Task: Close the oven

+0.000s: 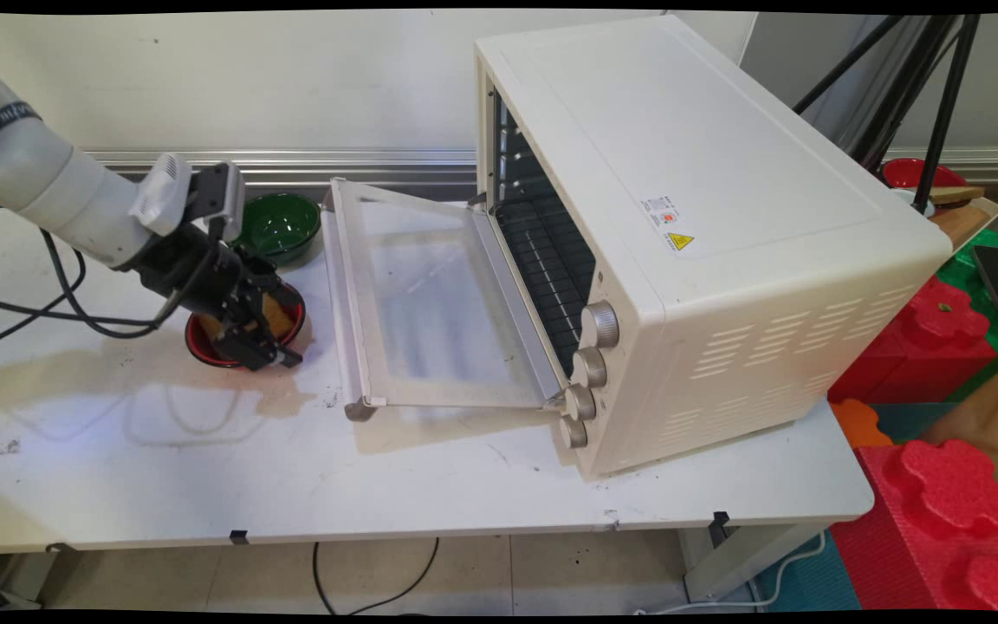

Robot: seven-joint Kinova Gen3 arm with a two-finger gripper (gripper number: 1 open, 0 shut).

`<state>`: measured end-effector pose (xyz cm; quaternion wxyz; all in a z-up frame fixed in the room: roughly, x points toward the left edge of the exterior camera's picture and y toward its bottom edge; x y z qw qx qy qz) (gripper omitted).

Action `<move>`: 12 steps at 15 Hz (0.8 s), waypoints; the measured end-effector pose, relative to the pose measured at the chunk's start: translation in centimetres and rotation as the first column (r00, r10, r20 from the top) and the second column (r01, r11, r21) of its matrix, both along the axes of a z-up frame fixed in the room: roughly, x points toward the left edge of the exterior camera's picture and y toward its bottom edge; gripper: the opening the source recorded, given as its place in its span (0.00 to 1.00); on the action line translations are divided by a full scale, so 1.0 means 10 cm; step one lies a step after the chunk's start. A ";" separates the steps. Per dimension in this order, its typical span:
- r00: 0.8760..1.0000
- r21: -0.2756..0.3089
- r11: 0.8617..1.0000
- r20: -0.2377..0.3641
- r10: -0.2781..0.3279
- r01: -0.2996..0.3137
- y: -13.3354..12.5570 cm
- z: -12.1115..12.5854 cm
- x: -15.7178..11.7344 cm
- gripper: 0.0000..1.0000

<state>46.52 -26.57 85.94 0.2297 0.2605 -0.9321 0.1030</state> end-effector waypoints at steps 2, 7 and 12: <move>1.000 -0.008 1.000 -0.003 0.002 -0.002 0.02 -0.07 -0.05 1.00; 1.000 -0.039 0.999 -0.023 -0.008 0.008 0.05 -0.21 -0.19 0.00; 0.998 -0.073 0.997 -0.059 -0.002 -0.002 0.02 -0.30 -0.34 0.00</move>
